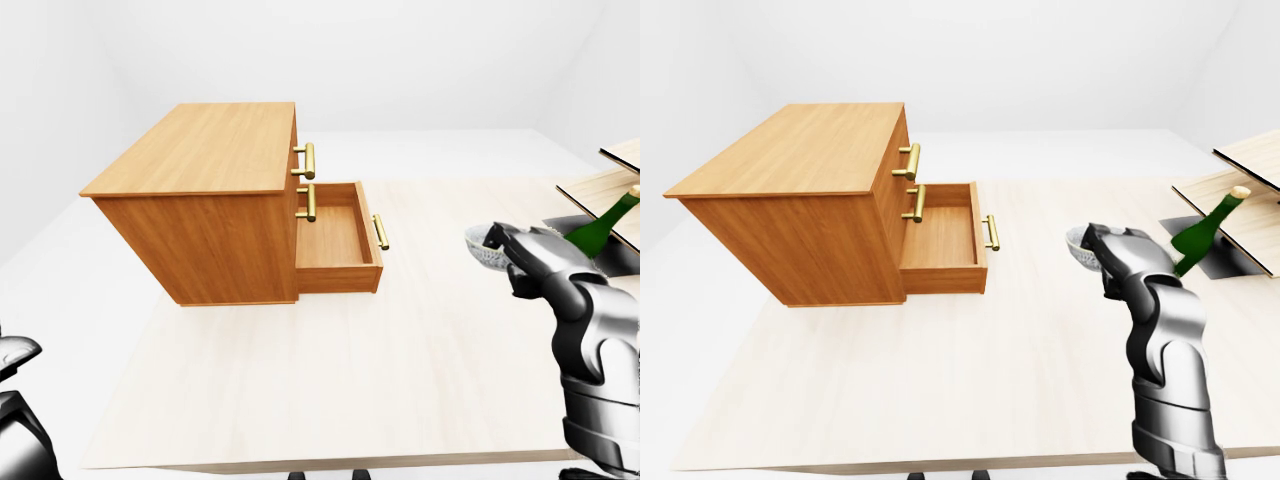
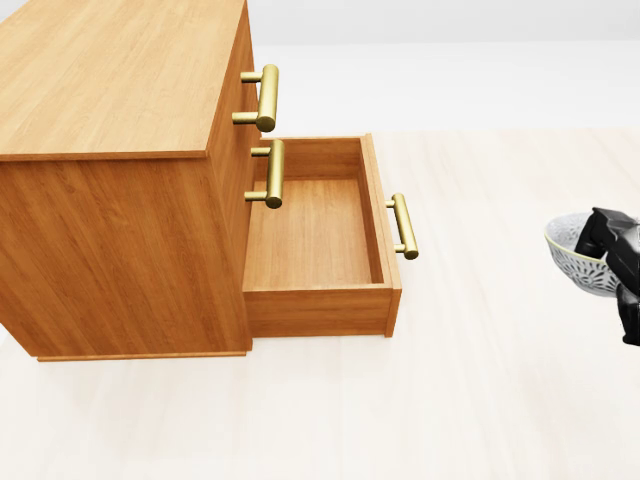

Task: Put the bowl on top of the cabinet.

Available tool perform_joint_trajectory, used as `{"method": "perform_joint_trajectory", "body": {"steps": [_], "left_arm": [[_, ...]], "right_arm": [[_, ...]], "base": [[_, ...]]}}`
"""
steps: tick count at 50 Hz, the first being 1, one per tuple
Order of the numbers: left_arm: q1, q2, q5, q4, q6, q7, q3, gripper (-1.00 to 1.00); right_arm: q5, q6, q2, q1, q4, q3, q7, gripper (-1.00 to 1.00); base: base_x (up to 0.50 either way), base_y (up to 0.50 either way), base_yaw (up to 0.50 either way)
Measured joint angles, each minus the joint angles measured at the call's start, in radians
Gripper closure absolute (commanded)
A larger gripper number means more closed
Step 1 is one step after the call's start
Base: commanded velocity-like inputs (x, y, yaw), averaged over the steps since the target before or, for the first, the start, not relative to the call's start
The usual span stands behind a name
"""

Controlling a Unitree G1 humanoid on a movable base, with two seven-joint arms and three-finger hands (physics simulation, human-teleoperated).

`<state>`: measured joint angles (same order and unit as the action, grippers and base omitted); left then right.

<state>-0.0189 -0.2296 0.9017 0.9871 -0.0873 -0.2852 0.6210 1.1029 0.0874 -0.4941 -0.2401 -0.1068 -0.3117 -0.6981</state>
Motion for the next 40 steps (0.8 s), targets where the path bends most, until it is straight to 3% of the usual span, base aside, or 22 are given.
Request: {"method": "perform_joint_trajectory", "body": {"steps": [15,29,40], "left_arm": [[0.002,-0.005,0.008,0.000,0.000,-0.008,0.002,-1.00],[0.000,-0.011,0.023,0.005,0.000,-0.015,0.009,-1.00],[0.000,-0.013,0.026,0.005,0.000,-0.016,0.011,-1.00]], "right_arm": [[0.173,0.000,0.096,-0.212,-0.147,0.098,0.000,1.00],[0.237,0.000,0.228,-0.291,-0.217,0.195,0.000,1.00],[0.259,0.000,0.275,-0.323,-0.228,0.227,0.000,1.00]], "base": [[0.00,0.00,0.00],[0.00,0.00,0.00],[0.00,0.00,0.00]]}}
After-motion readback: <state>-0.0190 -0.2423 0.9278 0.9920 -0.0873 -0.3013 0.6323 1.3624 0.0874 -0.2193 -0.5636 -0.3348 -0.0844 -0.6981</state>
